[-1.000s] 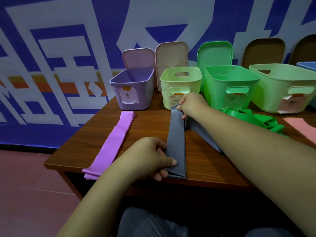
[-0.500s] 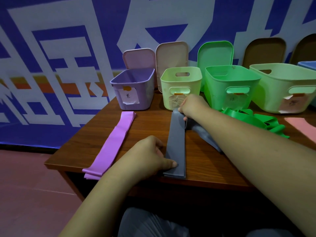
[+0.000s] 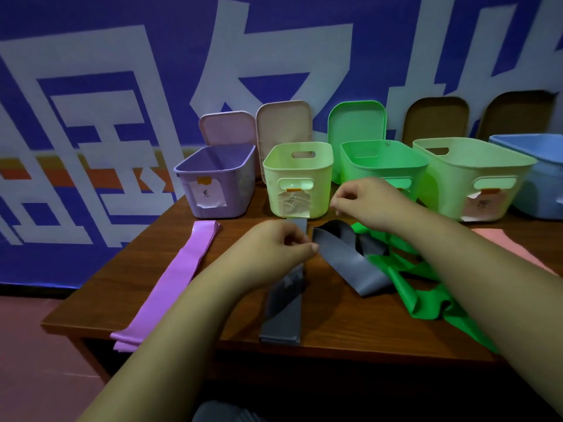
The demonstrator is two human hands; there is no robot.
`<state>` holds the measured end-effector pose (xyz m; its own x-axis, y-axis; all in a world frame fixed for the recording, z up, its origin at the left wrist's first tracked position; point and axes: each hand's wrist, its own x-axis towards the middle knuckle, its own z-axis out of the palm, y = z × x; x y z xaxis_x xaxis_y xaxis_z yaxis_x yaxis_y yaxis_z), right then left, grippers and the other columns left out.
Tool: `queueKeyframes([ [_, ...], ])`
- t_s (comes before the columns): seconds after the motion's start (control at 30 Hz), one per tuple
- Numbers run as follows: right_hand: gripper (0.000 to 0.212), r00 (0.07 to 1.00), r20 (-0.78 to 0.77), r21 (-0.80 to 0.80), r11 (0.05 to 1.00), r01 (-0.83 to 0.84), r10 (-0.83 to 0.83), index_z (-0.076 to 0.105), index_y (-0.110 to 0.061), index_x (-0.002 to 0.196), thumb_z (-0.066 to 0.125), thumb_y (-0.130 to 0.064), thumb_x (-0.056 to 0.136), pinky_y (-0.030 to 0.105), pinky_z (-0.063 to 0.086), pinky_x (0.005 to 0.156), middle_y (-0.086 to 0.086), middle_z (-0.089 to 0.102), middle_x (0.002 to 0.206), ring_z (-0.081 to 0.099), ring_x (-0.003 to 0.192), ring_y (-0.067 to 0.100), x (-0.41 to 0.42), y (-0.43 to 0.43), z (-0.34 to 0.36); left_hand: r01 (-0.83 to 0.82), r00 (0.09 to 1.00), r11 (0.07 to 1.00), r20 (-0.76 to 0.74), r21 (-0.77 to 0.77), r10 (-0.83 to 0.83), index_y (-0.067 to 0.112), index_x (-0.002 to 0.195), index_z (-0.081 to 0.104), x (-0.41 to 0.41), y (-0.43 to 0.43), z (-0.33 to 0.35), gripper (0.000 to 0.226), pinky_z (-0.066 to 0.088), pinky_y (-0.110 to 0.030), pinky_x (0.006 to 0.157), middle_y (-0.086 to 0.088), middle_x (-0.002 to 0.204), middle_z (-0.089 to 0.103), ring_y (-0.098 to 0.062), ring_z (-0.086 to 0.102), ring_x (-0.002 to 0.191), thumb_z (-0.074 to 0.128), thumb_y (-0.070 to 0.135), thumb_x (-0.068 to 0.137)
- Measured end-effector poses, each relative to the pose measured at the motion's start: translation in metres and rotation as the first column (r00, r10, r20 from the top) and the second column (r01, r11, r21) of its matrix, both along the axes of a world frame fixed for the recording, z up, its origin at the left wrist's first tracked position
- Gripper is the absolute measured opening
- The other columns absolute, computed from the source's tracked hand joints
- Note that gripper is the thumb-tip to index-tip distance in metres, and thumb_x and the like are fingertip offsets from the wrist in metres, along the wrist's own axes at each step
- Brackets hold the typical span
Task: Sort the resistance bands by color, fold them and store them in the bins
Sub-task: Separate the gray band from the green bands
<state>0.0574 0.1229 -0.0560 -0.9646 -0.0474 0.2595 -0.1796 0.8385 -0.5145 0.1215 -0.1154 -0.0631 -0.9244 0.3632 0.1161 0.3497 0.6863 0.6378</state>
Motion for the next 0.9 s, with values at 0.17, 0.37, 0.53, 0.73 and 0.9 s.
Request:
queueKeyframes([
  [0.17, 0.011, 0.998, -0.056, 0.021, 0.999, -0.026, 0.027, 0.078, -0.031, 0.095, 0.070, -0.034, 0.101, 0.024, 0.046, 0.067, -0.017, 0.071, 0.084, 0.064, 0.081, 0.002, 0.018, 0.036, -0.019, 0.011, 0.992, 0.988, -0.120, -0.154, -0.029, 0.022, 0.131, 0.065, -0.049, 0.036, 0.008, 0.039, 0.053, -0.032, 0.089, 0.002, 0.114, 0.067, -0.016, 0.064, 0.102, 0.075, 0.032, 0.094],
  [0.37, 0.011, 0.997, -0.057, -0.061, 0.997, -0.054, 0.050, 0.079, -0.033, 0.095, 0.068, -0.035, 0.099, 0.032, 0.056, 0.077, -0.016, 0.075, 0.089, 0.067, 0.085, 0.000, 0.020, 0.048, -0.049, 0.099, 0.990, 0.932, -0.063, -0.348, -0.128, 0.023, 0.109, 0.076, -0.099, 0.041, -0.011, 0.025, 0.059, -0.036, 0.085, 0.004, 0.102, 0.073, -0.019, 0.068, 0.095, 0.085, 0.026, 0.086],
  [0.53, 0.017, 0.995, -0.088, -0.108, 0.992, -0.059, 0.049, 0.076, -0.032, 0.095, 0.064, -0.041, 0.102, 0.035, 0.053, 0.072, -0.010, 0.074, 0.083, 0.066, 0.079, 0.008, 0.017, 0.056, -0.049, 0.106, 0.994, 0.987, -0.041, 0.120, -0.102, 0.023, 0.098, 0.075, -0.108, 0.036, -0.020, 0.005, 0.058, -0.039, 0.089, 0.001, 0.094, 0.076, -0.017, 0.072, 0.090, 0.079, 0.025, 0.095],
  [0.73, 0.025, 0.995, -0.098, -0.247, 0.968, -0.035, 0.010, 0.074, -0.029, 0.097, 0.057, -0.044, 0.107, 0.034, 0.055, 0.078, -0.006, 0.075, 0.087, 0.070, 0.086, 0.009, 0.013, 0.060, -0.053, 0.119, 0.993, 0.807, -0.069, 0.578, -0.097, 0.001, 0.108, 0.069, -0.088, 0.050, 0.009, 0.009, 0.061, -0.031, 0.083, -0.012, 0.095, 0.075, -0.019, 0.072, 0.088, 0.066, 0.007, 0.103],
  [0.9, 0.033, 0.999, -0.046, -0.280, 0.960, -0.010, -0.003, 0.071, -0.027, 0.087, 0.055, -0.045, 0.109, 0.020, 0.044, 0.065, -0.007, 0.071, 0.079, 0.063, 0.075, 0.001, 0.015, 0.057, -0.054, 0.121, 0.979, 0.775, -0.204, 0.620, 0.010, 0.011, 0.113, 0.074, -0.081, 0.060, 0.053, 0.013, 0.063, -0.037, 0.081, -0.008, 0.101, 0.078, -0.020, 0.077, 0.094, 0.069, 0.013, 0.102],
])
